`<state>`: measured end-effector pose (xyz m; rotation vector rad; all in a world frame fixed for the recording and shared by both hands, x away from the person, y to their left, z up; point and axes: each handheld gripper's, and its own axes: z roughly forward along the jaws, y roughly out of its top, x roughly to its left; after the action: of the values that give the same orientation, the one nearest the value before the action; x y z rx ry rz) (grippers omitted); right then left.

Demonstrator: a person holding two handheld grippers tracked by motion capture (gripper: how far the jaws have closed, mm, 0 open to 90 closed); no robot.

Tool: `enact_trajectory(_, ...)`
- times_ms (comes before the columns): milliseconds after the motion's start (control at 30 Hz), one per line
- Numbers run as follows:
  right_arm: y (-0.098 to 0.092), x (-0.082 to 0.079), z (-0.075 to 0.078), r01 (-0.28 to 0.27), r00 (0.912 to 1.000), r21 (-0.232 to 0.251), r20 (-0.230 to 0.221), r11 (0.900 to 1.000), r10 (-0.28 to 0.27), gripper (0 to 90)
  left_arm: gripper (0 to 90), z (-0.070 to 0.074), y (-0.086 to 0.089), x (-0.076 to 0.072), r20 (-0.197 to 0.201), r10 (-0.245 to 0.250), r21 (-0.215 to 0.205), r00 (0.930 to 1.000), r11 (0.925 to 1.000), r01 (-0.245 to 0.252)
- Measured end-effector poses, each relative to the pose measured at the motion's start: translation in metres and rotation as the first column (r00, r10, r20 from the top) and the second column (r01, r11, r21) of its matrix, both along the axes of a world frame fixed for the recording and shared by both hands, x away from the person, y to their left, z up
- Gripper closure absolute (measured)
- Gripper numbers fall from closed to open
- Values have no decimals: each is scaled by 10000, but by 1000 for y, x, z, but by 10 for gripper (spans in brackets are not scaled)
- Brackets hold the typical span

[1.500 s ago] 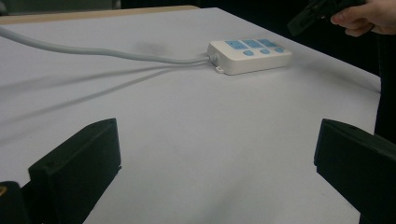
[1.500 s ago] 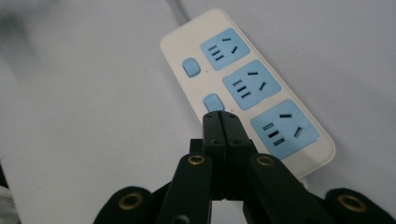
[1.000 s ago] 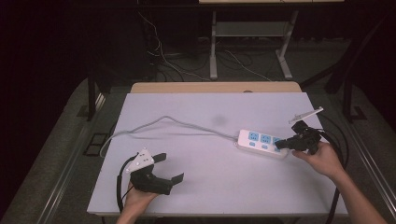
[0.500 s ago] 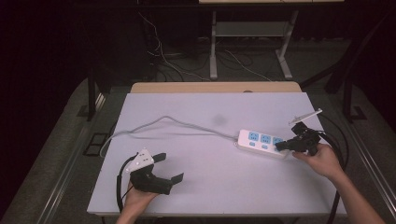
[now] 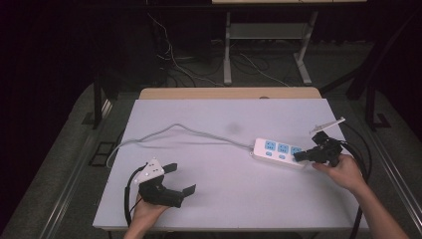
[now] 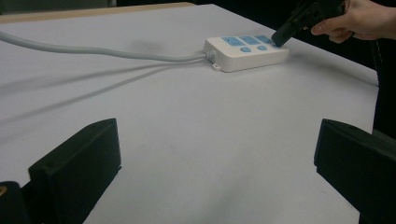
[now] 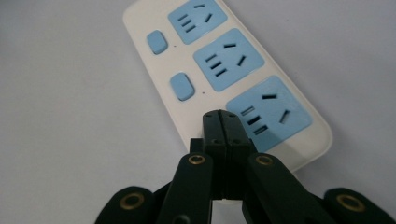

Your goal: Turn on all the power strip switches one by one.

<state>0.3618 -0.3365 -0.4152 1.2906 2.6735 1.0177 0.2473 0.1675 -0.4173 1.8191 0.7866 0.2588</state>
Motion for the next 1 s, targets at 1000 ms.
enact_trajectory(1000,15,-3,6,-368,9979,-1548,472,9873,446,900,0,0,3,1,-34,57,-118,10000,9999,-58)
